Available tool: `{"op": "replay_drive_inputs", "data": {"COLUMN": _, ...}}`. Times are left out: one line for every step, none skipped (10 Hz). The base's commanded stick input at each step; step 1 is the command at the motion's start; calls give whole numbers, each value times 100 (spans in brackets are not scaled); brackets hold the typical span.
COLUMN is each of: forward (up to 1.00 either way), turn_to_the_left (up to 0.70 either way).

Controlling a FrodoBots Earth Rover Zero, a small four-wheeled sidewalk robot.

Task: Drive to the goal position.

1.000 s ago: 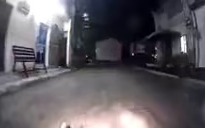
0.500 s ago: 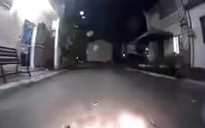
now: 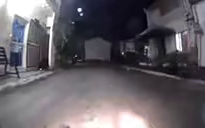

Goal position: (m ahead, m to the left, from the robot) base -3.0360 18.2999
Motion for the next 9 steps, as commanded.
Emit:
{"op": "replay_drive_inputs", "data": {"forward": 100, "turn_to_the_left": 0}}
{"op": "replay_drive_inputs", "data": {"forward": 100, "turn_to_the_left": 0}}
{"op": "replay_drive_inputs", "data": {"forward": 100, "turn_to_the_left": 0}}
{"op": "replay_drive_inputs", "data": {"forward": 100, "turn_to_the_left": 0}}
{"op": "replay_drive_inputs", "data": {"forward": 100, "turn_to_the_left": 0}}
{"op": "replay_drive_inputs", "data": {"forward": 100, "turn_to_the_left": 0}}
{"op": "replay_drive_inputs", "data": {"forward": 100, "turn_to_the_left": 0}}
{"op": "replay_drive_inputs", "data": {"forward": 100, "turn_to_the_left": 0}}
{"op": "replay_drive_inputs", "data": {"forward": 100, "turn_to_the_left": 0}}
